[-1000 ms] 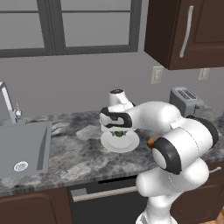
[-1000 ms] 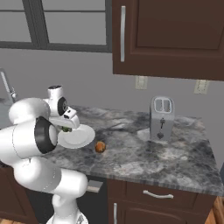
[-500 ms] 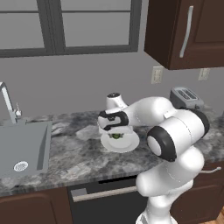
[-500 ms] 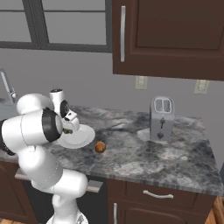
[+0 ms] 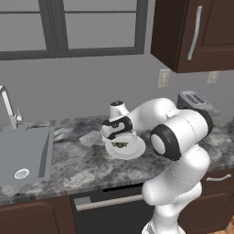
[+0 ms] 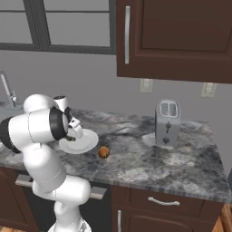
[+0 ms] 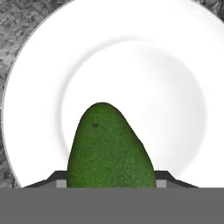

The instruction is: Pick the avocado and bread from the counter and place them on the plate. Then pick the jam from the cabinet and place it next to the plate. Lastly close the cabinet door.

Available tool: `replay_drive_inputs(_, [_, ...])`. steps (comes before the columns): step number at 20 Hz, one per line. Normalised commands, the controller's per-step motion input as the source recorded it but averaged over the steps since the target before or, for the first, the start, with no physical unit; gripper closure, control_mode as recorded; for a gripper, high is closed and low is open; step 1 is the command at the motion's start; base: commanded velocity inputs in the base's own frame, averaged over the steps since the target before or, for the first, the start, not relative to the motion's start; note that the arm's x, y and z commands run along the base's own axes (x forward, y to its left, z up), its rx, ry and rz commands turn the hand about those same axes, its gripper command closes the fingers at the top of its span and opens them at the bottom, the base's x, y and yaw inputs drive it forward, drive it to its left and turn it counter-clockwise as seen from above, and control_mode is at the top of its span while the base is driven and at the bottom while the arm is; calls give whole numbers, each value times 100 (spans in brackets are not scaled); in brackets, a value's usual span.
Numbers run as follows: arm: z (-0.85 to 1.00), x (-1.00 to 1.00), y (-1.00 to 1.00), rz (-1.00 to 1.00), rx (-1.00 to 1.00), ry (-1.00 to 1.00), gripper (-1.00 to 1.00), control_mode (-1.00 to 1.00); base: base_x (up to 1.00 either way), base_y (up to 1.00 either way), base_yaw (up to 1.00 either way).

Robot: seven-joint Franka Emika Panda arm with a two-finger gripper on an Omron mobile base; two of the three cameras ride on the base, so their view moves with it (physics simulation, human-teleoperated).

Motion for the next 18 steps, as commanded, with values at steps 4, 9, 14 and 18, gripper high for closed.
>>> replay_drive_inputs(4, [-14,3,0,-1,0,0,100,-100,0,0,0])
replay_drive_inputs(9, [-12,5,0,-1,0,0,100,-100,0,0,0])
replay_drive_inputs(14, [0,0,0,0,0,0,-100,-100,0,0,0])
replay_drive_inputs(18, [1,0,0,0,0,0,-100,-100,0,0,0])
